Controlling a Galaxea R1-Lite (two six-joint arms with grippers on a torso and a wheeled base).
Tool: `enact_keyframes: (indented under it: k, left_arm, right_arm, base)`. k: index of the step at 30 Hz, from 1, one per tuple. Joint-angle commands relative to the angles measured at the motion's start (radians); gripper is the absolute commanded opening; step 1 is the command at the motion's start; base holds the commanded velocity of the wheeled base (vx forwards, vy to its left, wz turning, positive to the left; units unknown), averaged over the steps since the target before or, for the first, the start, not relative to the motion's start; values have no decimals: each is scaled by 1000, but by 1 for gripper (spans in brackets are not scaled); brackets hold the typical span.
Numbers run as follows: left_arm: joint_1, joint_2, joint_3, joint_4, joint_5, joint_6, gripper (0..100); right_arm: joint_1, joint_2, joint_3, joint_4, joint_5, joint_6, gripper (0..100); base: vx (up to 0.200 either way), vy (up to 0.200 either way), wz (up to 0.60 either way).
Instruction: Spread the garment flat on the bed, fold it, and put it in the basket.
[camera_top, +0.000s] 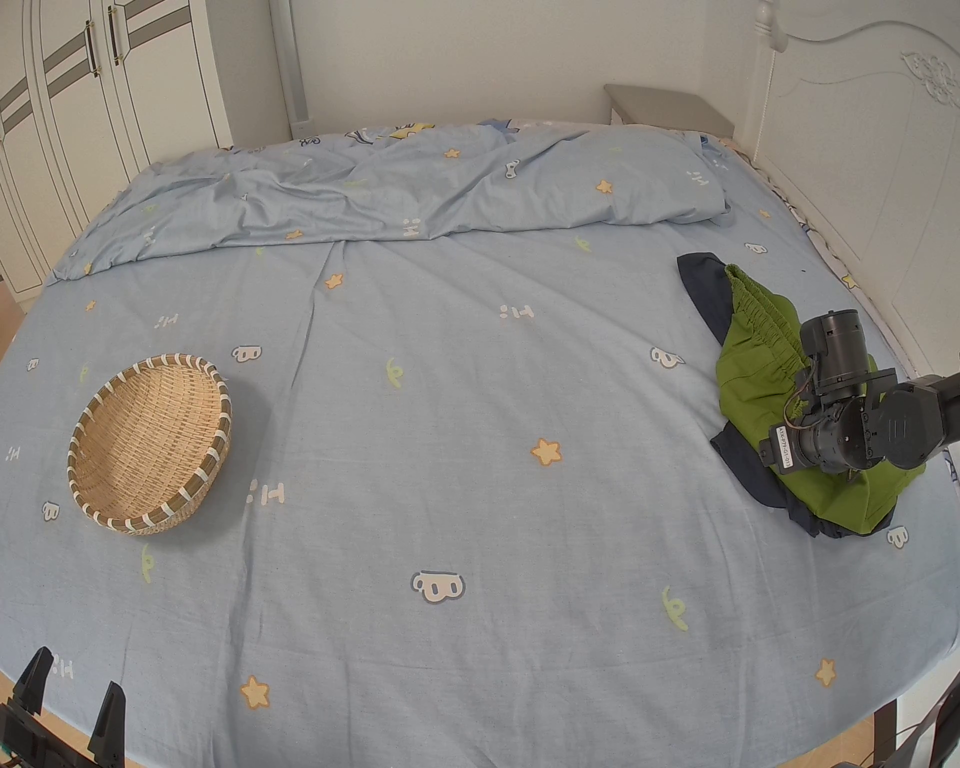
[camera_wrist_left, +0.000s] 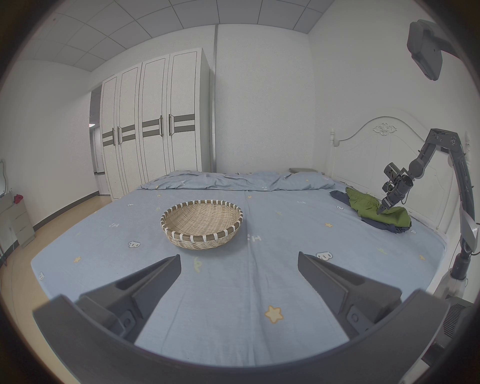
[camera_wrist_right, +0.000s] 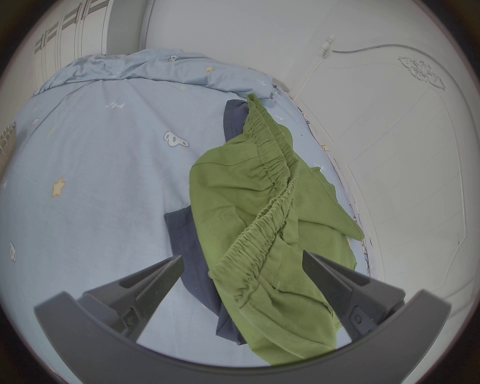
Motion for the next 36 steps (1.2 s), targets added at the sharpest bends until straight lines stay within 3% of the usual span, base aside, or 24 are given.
enact_keyframes:
  k: [1,8,9,23,30,34,36]
  left_arm:
    - [0,-7,18,0,0,0,100]
    - [0,-7,18,0,-2,0,100]
    - [0,-7,18,0,0,0,100]
    - [0,-7,18,0,0,0,100]
    - [0,-7,18,0,0,0,100]
    - [0,-7,18,0,0,0,100]
    - [0,-7,18,0,0,0,100]
  right_arm:
    - [-14,18,1,-1,0,-3,100]
    - [-30,21,-4,-1,0,-7,100]
    - [-34,25,-5,-1,0,-9,0]
    - [-39,10,-22,-29,3,-7,0]
    - [-11,-88,-70,-18,29,0,0]
    - [78,-140,-117,28,29,43,0]
    - [151,-168,-171,126,33,109,0]
  base:
    - [0,0,0]
    - [0,0,0]
    - [0,0,0]
    - [0,0,0]
    - [0,0,0]
    - [0,0,0]
    - [0,0,0]
